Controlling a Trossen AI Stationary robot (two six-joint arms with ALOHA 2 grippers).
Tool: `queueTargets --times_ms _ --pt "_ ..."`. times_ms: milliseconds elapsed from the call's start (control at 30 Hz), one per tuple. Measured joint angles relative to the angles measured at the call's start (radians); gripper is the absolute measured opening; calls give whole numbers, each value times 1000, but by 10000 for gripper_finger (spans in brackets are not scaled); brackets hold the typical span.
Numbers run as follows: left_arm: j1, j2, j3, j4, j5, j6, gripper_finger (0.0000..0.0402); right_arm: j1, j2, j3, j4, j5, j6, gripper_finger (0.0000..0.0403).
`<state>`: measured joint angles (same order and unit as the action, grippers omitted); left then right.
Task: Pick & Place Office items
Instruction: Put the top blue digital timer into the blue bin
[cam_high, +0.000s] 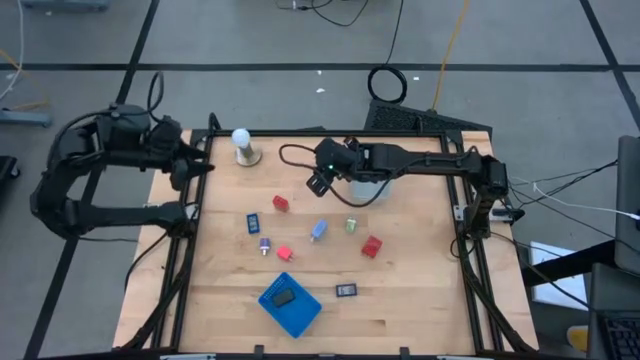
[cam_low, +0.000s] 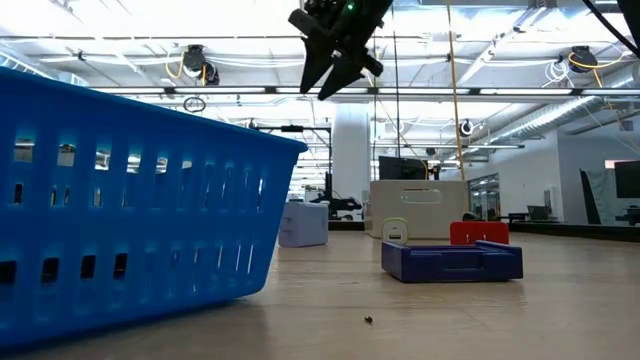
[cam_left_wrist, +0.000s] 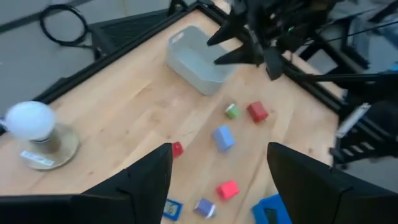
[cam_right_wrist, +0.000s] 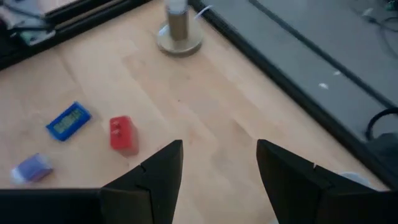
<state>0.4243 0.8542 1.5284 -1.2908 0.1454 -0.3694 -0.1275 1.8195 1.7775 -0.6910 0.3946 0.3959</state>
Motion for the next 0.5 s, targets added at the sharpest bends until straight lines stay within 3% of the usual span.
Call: queueTargets --times_ms 133,300,500 --pt "-162 59 2 -10 -110 -59 226 -9 -32 -2 -35 34 -63 197" --pt "-353 127 0 -7 -63 -76 190 -19 -80 -3 -78 50 -70 197" --pt "-473 142 1 1 -139 -254 194 -30 -142 0 -81 52 -71 197"
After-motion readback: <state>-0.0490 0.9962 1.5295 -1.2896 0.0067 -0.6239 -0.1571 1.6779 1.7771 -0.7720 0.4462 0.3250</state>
